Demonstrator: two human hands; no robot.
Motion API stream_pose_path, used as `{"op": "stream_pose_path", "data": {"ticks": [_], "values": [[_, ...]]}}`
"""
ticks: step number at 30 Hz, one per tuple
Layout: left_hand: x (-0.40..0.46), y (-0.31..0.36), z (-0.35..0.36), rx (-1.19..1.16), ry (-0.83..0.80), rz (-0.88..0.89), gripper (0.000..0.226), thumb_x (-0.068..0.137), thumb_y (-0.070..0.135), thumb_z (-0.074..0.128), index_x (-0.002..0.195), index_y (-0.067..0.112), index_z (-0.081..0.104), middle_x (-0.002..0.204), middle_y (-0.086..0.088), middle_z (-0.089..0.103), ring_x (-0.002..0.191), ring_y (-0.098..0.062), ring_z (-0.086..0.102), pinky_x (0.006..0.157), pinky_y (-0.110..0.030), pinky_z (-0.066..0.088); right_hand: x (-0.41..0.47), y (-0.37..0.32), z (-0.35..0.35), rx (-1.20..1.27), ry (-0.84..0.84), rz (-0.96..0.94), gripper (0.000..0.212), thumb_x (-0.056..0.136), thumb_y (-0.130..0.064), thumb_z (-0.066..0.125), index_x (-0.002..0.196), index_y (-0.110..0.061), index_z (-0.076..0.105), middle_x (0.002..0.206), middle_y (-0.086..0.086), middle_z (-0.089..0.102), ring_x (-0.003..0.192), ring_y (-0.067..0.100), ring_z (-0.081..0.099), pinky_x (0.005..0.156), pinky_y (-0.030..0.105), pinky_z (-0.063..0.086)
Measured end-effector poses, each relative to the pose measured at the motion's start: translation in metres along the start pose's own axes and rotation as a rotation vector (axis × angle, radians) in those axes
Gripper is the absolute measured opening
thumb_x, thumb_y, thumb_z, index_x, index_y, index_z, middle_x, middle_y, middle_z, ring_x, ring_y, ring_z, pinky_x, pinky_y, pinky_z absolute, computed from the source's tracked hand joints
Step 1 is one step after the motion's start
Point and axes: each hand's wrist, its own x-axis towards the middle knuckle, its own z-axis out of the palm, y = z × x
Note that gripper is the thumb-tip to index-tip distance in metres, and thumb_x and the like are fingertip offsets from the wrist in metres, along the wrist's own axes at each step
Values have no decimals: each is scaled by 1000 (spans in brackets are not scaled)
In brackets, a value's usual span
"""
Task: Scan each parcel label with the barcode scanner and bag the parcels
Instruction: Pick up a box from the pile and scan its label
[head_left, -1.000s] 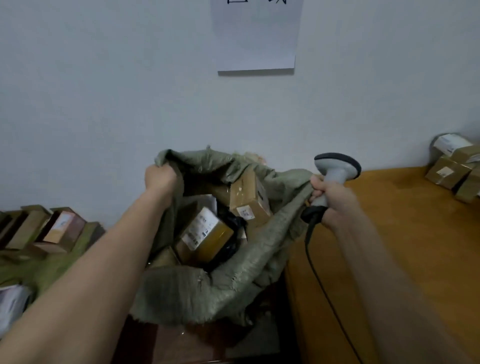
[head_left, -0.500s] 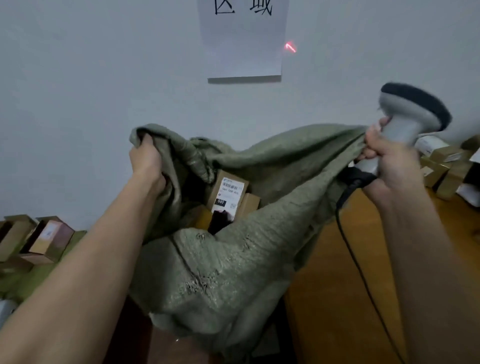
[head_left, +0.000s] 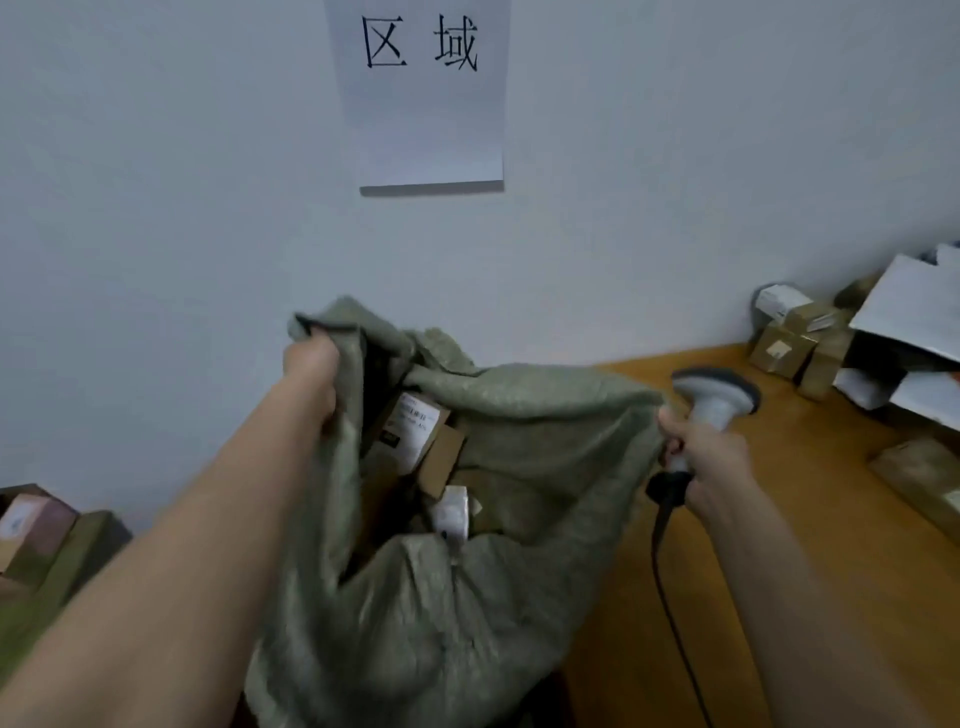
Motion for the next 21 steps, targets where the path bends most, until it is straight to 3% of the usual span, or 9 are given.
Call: {"op": "stream_pose_path", "data": {"ticks": [2, 4, 6, 9, 12, 15, 17, 19, 21], "values": [[4, -28, 4, 123, -56, -40, 47, 102, 35, 39, 137, 4, 48, 140, -15, 52, 125, -32, 53, 94, -37, 47, 4, 15, -11, -69, -7, 142, 12, 94, -11, 66, 91, -8, 54, 66, 5, 44, 55, 17, 41, 53, 30, 37], [6, -28, 7, 110, -43, -34, 43, 103, 28, 39, 138, 4, 48, 140, -14, 52, 126, -30, 53, 84, -33, 46, 12, 26, -26, -93, -2, 213, 14, 97, -13, 60, 86, -10, 53, 65, 5, 40, 54, 17, 37, 54, 30, 33], [6, -12, 7, -37, 35, -13, 44, 103, 31, 40, 137, 5, 48, 138, -8, 53, 125, -27, 53, 85, -31, 42, 23, 31, -38, -84, 47, 212, 11, 95, -15, 64, 96, -8, 55, 68, 5, 45, 56, 18, 42, 53, 31, 37], [6, -3, 3, -154, 124, 40, 50, 102, 41, 40, 136, 6, 48, 136, -8, 54, 123, -26, 53, 91, -32, 43, 39, 42, -49, -84, 138, 174, 37, 88, -19, 73, 119, -7, 56, 74, 6, 51, 58, 20, 50, 51, 35, 44], [6, -48, -2, 190, 105, -64, 48, 98, 36, 48, 131, 0, 49, 135, -18, 53, 122, -34, 53, 99, -39, 45, 52, 60, -49, -149, 84, 254, 27, 91, -21, 70, 109, -6, 58, 69, 6, 46, 54, 20, 44, 48, 33, 38], [9, -89, -6, 427, -12, -112, 35, 83, 22, 64, 109, -1, 57, 100, -19, 61, 95, -36, 61, 92, -50, 52, 60, 78, -51, -200, 60, 327, 14, 95, -18, 64, 93, -9, 55, 63, 6, 41, 51, 19, 36, 48, 32, 32], [-2, -90, -2, 512, 4, -49, 41, 79, 20, 70, 112, -1, 56, 110, -22, 59, 96, -37, 59, 91, -51, 52, 64, 85, -55, -216, 95, 328, 15, 94, -16, 67, 97, -7, 56, 65, 6, 44, 51, 19, 38, 46, 33, 34], [-18, -86, 6, 710, 138, 102, 80, 79, 21, 74, 142, -1, 30, 144, -24, 35, 122, -42, 44, 103, -49, 41, 67, 86, -60, -239, 156, 295, 15, 91, -13, 69, 93, -7, 55, 66, 7, 45, 53, 19, 40, 47, 33, 35], [-39, -78, 15, 933, 298, 485, 89, 81, 21, 71, 149, 4, 16, 150, -22, 21, 130, -42, 31, 105, -51, 30, 73, 86, -66, -275, 190, 277, 15, 90, -10, 69, 87, -6, 55, 67, 8, 47, 54, 19, 41, 51, 33, 37]]}}
